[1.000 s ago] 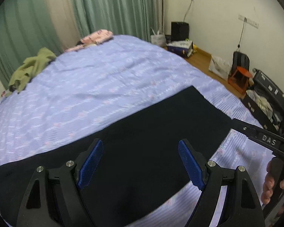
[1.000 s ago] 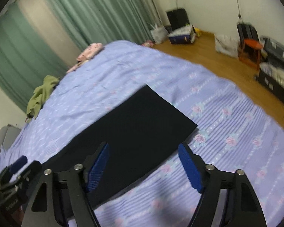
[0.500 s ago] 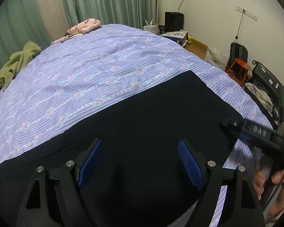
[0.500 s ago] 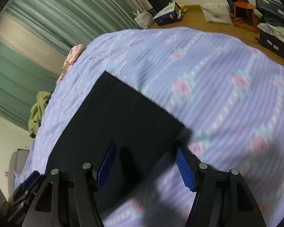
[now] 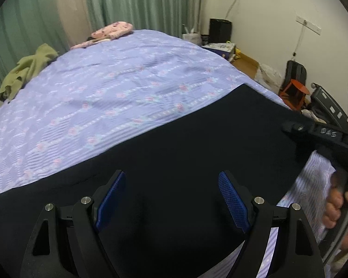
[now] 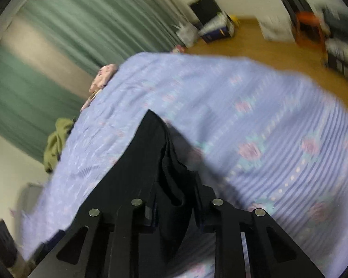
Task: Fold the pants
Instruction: 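Grasp the end of the black trouser strip with the right gripper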
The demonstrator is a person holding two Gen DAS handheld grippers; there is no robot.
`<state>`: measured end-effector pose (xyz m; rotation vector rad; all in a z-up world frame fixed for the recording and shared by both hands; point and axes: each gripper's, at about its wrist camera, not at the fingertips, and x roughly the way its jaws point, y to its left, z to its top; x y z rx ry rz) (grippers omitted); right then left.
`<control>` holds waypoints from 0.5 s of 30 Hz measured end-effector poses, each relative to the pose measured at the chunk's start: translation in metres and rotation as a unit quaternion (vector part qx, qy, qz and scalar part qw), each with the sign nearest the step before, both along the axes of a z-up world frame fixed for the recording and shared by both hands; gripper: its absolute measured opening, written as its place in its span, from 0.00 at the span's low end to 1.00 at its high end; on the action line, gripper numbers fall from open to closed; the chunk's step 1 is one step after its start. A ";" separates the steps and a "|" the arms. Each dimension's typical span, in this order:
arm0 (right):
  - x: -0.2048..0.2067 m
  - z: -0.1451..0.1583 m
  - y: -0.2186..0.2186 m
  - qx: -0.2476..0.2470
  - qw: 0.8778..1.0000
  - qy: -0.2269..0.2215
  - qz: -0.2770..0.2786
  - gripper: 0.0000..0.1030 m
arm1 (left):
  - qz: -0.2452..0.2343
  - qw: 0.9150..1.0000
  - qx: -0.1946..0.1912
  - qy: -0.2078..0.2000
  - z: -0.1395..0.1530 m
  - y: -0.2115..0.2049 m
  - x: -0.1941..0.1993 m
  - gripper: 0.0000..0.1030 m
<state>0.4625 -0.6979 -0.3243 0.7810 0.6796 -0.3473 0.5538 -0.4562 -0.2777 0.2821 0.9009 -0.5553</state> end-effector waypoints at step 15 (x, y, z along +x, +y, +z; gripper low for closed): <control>0.072 0.154 0.233 -0.299 0.931 0.006 0.209 0.22 | 0.215 0.976 -0.020 0.030 0.064 0.242 0.003 0.79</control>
